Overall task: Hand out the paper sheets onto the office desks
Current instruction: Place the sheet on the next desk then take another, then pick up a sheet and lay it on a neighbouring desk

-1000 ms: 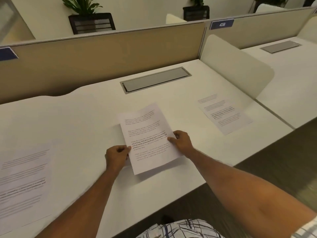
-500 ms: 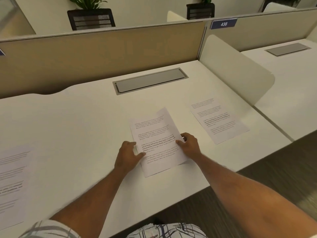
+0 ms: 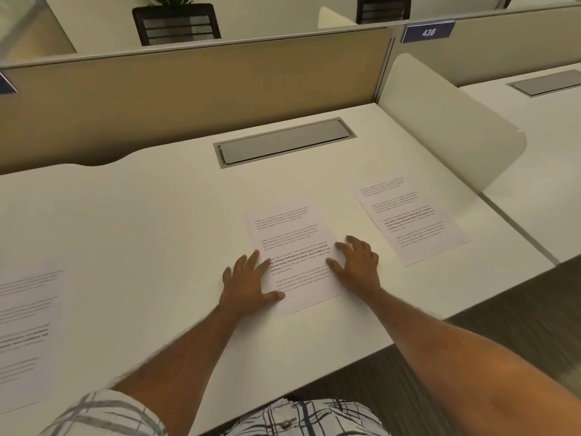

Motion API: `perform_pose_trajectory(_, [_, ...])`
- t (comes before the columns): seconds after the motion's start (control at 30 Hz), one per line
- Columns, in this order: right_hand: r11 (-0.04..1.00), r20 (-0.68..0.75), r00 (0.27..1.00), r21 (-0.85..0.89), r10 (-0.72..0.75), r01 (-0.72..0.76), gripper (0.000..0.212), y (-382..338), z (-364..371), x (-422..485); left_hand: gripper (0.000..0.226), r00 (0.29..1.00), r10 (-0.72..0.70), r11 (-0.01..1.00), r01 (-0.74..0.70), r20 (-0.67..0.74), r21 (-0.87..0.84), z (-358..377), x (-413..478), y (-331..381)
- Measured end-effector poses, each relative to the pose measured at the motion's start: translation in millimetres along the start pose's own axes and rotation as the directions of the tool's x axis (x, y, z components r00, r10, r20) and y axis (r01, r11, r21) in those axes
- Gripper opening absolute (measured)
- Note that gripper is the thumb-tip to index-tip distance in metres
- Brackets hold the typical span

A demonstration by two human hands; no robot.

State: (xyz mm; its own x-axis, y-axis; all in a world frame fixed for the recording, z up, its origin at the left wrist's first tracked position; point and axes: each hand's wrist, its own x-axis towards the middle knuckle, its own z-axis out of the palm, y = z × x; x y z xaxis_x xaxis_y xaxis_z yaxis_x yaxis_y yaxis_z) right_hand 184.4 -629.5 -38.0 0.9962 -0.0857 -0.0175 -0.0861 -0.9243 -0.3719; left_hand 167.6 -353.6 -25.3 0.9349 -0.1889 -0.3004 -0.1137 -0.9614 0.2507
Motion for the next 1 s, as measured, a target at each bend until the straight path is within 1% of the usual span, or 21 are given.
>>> perform_pose_trajectory(0.17, [1.000,-0.042,0.999,-0.013,-0.019,0.018,0.057,-5.8,-1.3,1.6,0.104,1.000,0.011,0.997,-0.014,-0.028,-0.079,-1.8,-3.2,-2.7])
perform_pose_trajectory(0.3, [0.997,0.006,0.997,-0.011,-0.078,0.078,0.062,-25.8,1.9,3.9,0.122,0.997,0.010,0.998,-0.015,-0.080,-0.064,-10.4,-11.7,-22.5])
perform_pose_trajectory(0.37, [0.992,0.029,0.992,-0.017,-0.122,0.122,0.064,-41.6,5.2,4.5,0.122,0.994,-0.013,0.998,0.007,-0.106,-0.055,-17.7,-18.9,-39.2])
perform_pose_trajectory(0.47, [0.980,0.065,0.979,-0.032,-0.192,0.194,0.071,-71.7,13.5,3.1,0.119,0.987,-0.082,0.995,0.074,-0.141,-0.062,-28.6,-34.5,-70.7])
perform_pose_trajectory(0.6, [0.957,0.112,0.953,-0.036,-0.283,0.288,0.089,-122.0,30.6,-2.5,0.115,0.970,-0.170,0.985,0.161,-0.172,-0.063,-41.5,-63.2,-119.1])
perform_pose_trajectory(0.8, [0.902,0.276,0.878,-0.072,-0.392,0.425,0.105,-215.2,65.4,-21.4,0.113,0.927,-0.325,0.946,0.322,-0.189,-0.046,-48.9,-113.0,-200.8])
perform_pose_trajectory(0.9, [0.872,0.316,0.842,-0.084,-0.437,0.483,0.102,-260.3,84.7,-36.3,0.109,0.901,-0.388,0.921,0.386,-0.196,-0.052,-51.7,-142.5,-240.6])
perform_pose_trajectory(1.0, [0.855,0.355,0.813,-0.068,-0.462,0.515,0.100,-304.0,103.4,-52.0,0.112,0.877,-0.449,0.893,0.445,-0.171,-0.065,-51.9,-171.2,-281.4])
